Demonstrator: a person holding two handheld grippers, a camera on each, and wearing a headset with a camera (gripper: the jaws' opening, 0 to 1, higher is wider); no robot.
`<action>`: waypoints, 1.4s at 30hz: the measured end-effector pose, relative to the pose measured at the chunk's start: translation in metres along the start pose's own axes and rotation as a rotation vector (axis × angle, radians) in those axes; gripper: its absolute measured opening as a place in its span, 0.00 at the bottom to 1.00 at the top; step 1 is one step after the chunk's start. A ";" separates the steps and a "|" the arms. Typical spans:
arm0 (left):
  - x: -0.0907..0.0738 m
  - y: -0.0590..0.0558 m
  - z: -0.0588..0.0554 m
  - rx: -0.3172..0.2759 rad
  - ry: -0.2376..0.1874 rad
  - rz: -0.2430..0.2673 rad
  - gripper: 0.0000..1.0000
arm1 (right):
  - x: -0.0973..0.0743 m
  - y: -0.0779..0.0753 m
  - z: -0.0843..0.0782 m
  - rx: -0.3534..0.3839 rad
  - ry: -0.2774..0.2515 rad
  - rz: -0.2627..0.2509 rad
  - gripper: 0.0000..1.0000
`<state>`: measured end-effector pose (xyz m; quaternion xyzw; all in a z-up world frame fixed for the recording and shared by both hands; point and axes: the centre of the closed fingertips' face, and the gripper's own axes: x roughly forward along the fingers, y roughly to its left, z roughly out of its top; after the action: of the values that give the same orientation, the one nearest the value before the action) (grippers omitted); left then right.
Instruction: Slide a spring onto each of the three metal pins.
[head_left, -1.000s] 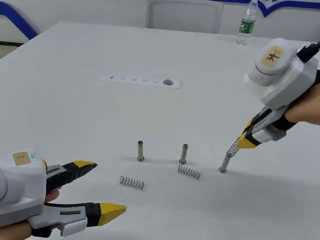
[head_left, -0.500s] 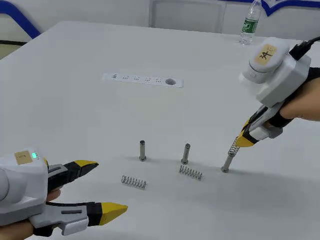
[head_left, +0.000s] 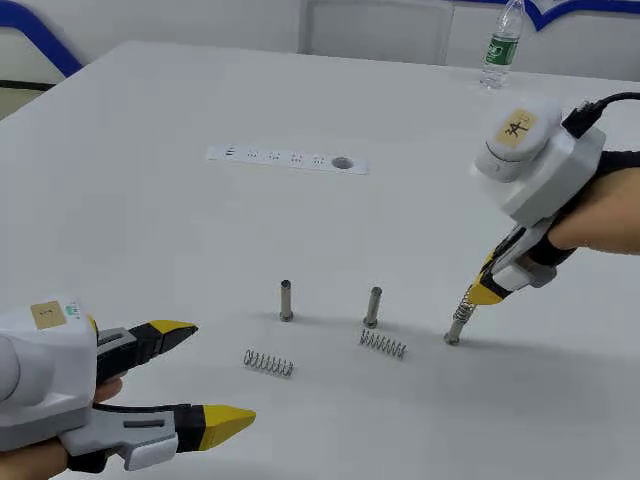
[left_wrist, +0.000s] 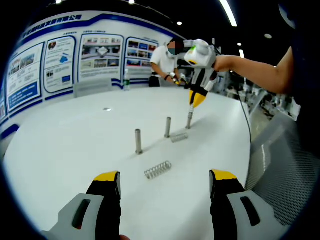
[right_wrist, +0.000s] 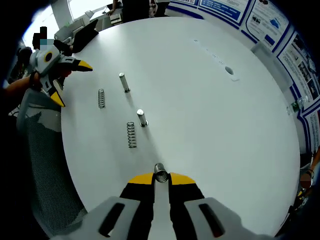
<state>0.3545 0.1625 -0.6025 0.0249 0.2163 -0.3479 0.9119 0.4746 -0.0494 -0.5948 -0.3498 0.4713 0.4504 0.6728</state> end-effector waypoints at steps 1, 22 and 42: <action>0.000 0.000 0.000 0.001 0.000 0.000 0.74 | 0.002 0.000 -0.001 0.001 0.003 -0.001 0.12; 0.000 -0.001 0.000 0.000 0.001 0.000 0.74 | 0.029 0.009 -0.012 0.028 0.012 0.024 0.12; -0.001 -0.001 0.001 0.005 0.002 -0.005 0.74 | -0.001 0.019 0.008 -0.037 -0.099 -0.049 0.18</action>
<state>0.3534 0.1618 -0.6016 0.0270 0.2163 -0.3505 0.9108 0.4588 -0.0361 -0.5920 -0.3508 0.4204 0.4591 0.6996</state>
